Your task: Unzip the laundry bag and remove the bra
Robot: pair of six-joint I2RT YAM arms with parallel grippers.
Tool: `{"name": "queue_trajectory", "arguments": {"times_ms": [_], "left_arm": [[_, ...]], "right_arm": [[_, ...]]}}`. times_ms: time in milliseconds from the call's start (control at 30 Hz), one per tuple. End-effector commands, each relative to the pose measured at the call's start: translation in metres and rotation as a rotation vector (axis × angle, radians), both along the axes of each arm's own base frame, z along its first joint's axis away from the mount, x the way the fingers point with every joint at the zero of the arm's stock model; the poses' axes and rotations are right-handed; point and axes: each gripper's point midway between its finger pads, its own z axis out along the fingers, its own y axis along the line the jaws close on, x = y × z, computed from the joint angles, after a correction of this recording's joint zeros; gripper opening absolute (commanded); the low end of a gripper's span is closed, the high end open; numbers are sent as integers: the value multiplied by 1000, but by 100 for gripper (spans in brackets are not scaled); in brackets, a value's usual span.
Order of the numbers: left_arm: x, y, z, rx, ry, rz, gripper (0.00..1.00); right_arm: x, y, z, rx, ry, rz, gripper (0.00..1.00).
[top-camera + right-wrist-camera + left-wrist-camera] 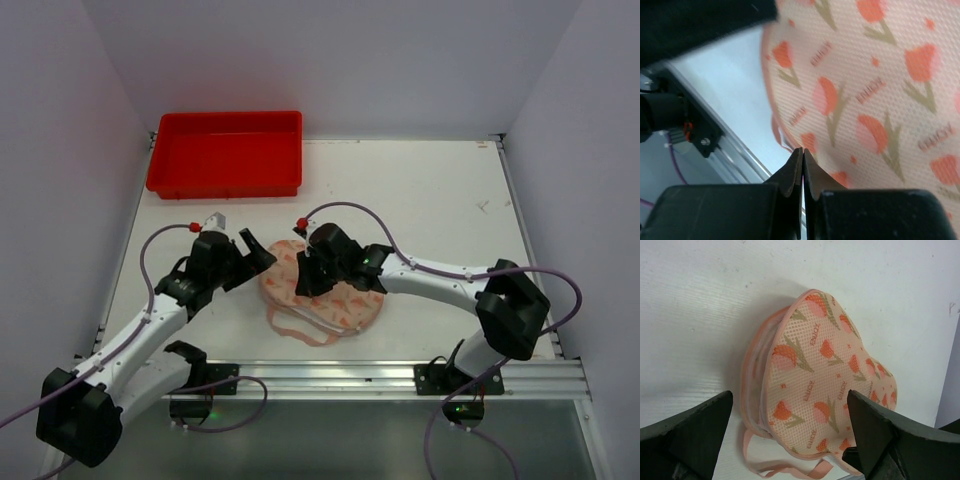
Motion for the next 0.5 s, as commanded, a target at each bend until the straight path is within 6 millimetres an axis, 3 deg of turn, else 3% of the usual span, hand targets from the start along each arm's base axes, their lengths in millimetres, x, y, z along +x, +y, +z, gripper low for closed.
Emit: {"name": "queue_trajectory", "arguments": {"times_ms": [0,67,100,133,233,333,400,433,467], "left_arm": [[9,1,13,36,-7,-2,100],[-2,-12,3,5,38,-60,100],[-5,-15,-2,0,47,-72,100],[-9,-19,-8,-12,69,-79,100],[-14,-32,-23,-44,92,-103,100],[-5,-47,-31,-69,87,-121,95],[11,-60,-32,-86,68,-147,93],[18,-62,-45,-47,91,-165,91],[41,-74,-26,-59,18,-180,91]], "right_arm": [[-2,-29,-4,-66,-42,-44,0],[9,-55,-8,-122,-56,-140,2],[10,-67,-14,-147,-43,-164,18],[17,-80,-14,-168,-58,-211,22],[28,-114,-26,-212,-37,-305,27],[34,-136,-31,-226,-27,-351,28],[26,-137,-37,-229,3,-330,28],[23,-136,-39,-220,13,-319,28],[19,-134,-44,-206,24,-311,28]]}}
